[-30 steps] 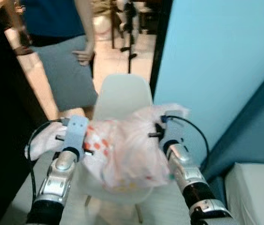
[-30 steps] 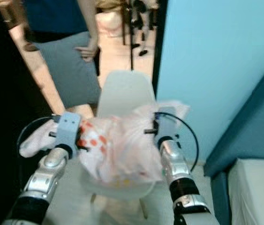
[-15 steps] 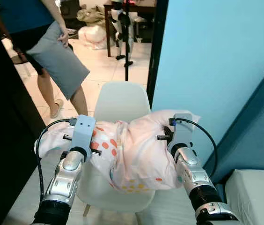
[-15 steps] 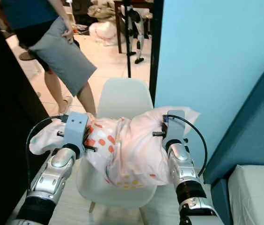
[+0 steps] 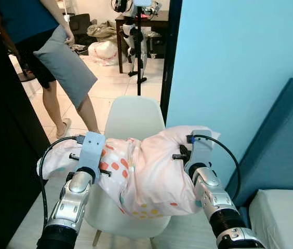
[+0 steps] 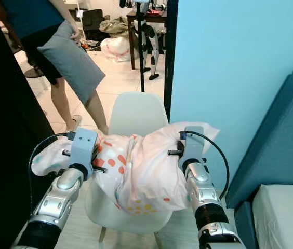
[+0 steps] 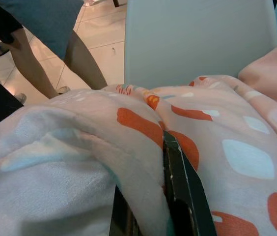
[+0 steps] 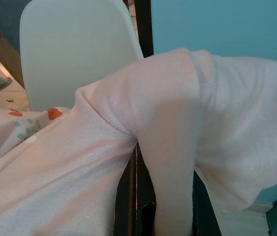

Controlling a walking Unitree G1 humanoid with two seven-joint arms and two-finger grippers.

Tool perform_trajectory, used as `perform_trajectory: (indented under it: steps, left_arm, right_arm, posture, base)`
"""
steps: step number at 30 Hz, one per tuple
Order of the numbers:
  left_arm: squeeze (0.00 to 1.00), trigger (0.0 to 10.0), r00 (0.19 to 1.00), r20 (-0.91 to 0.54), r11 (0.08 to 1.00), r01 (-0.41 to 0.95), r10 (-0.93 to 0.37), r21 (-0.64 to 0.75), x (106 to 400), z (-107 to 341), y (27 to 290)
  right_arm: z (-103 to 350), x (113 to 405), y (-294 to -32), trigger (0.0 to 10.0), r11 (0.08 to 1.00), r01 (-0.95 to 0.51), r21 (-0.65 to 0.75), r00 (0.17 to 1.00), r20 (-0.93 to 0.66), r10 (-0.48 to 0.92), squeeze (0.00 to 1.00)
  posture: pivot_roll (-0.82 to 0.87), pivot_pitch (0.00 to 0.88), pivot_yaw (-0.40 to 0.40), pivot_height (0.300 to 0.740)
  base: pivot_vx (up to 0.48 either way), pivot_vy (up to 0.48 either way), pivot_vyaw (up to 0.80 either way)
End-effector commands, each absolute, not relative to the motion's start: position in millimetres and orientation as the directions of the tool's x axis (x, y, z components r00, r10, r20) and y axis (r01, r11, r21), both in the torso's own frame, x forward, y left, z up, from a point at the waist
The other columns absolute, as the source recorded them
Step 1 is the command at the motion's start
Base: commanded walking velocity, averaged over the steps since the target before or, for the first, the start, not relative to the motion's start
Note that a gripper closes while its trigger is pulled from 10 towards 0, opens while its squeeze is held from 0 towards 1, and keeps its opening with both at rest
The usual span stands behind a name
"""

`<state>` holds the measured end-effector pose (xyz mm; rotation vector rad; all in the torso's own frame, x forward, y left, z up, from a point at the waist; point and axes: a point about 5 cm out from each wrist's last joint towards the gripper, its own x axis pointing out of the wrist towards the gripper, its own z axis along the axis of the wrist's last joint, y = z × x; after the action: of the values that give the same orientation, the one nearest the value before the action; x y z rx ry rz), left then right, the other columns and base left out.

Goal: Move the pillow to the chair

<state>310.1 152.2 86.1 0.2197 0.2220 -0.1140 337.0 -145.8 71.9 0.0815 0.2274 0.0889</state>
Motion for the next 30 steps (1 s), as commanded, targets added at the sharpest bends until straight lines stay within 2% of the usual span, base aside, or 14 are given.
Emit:
perform_trajectory:
  steps: [1, 20, 30]
  left_arm:
    - [0.00, 10.0, 0.980, -0.169, 0.964, 0.138, -0.100, 0.229, 316.1, 98.8, 153.1]
    - [0.00, 10.0, 0.983, -0.161, 0.966, 0.122, -0.086, 0.226, 315.4, 98.5, 155.4]
    - [0.00, 10.0, 0.987, -0.130, 0.956, 0.123, -0.091, 0.266, 319.9, 101.0, 156.8]
  right_arm:
    - [78.3, 340.2, -135.0, 10.0, 0.986, -0.132, 0.099, 0.969, -0.199, 0.150, 0.00]
    - [74.4, 338.2, -132.9, 10.0, 0.983, -0.159, 0.096, 0.958, -0.227, 0.177, 0.00]
    - [77.3, 338.7, -136.4, 10.0, 0.984, -0.163, 0.075, 0.961, -0.215, 0.175, 0.00]
  posture:
    - [0.08, 0.000, -0.008, 0.705]
    - [0.08, 0.000, -0.014, 0.625]
    - [0.07, 0.000, -0.015, 0.625]
  base:
    - [0.000, 0.000, 0.00]
    - [0.000, 0.000, 0.00]
    - [0.000, 0.000, 0.00]
